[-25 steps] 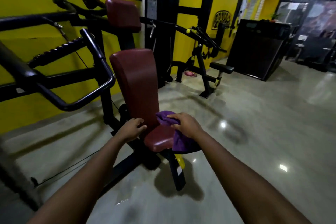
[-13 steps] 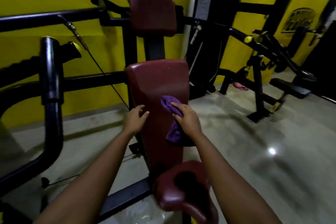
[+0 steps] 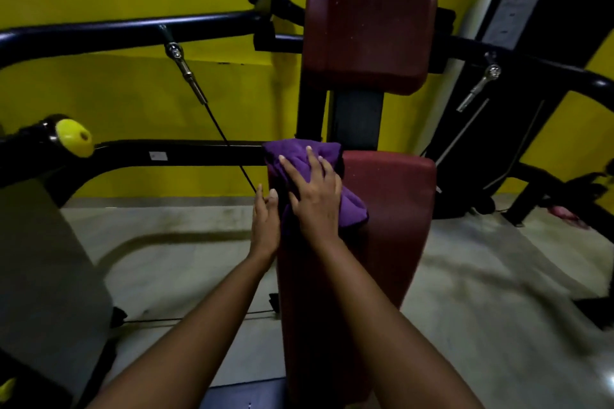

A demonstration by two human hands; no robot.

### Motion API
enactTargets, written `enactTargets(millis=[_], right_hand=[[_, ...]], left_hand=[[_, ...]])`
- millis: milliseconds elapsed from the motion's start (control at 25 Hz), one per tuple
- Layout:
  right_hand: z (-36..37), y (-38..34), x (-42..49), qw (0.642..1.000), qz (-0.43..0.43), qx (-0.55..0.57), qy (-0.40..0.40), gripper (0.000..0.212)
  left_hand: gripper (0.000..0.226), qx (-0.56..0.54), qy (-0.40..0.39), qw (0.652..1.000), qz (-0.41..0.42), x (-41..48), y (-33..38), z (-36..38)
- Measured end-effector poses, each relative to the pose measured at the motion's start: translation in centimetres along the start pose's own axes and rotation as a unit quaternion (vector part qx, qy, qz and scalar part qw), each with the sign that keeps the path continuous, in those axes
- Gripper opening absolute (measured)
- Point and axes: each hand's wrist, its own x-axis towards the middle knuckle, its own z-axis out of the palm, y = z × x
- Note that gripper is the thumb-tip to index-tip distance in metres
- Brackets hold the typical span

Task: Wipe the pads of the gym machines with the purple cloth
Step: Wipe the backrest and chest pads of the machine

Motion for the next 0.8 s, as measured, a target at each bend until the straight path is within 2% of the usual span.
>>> enactTargets(millis=[120,280,440,600,720,800], right_hand=[[3.4,0.5,0.2,0.994,-0.045,-0.096,0.021,0.052],[2.9,3.9,1.5,0.991,-0.078,-0.094,0.059,0.053],[0.5,9.9,3.1,0.995,0.017,-0.062,0.073,0.045],[-1.3,15.6,2.7,0.985,0.129,-0.071,0.095,0.044],[-2.2,17.4,1.5,0.949,0.284,-0.013,0.138,0.046],[-1.7,13.9,1.0,0.922,0.356,-0.001,0.151,0.043]], left_hand=[[0.102,-0.091,-0.03,0.995,-0.04,2.3,-2.0,0.3],[0.099,-0.099,-0.046,0.994,-0.007,3.0,-2.1,0.9],[0.105,-0.056,-0.053,0.997,-0.017,3.1,-2.5,1.1],[0.105,-0.018,-0.052,0.998,-0.002,3.3,-2.9,1.0],[0.105,-0.007,-0.071,0.997,0.001,3.6,-2.6,0.9],[0.104,0.01,-0.08,0.997,-0.001,3.4,-2.1,0.6]])
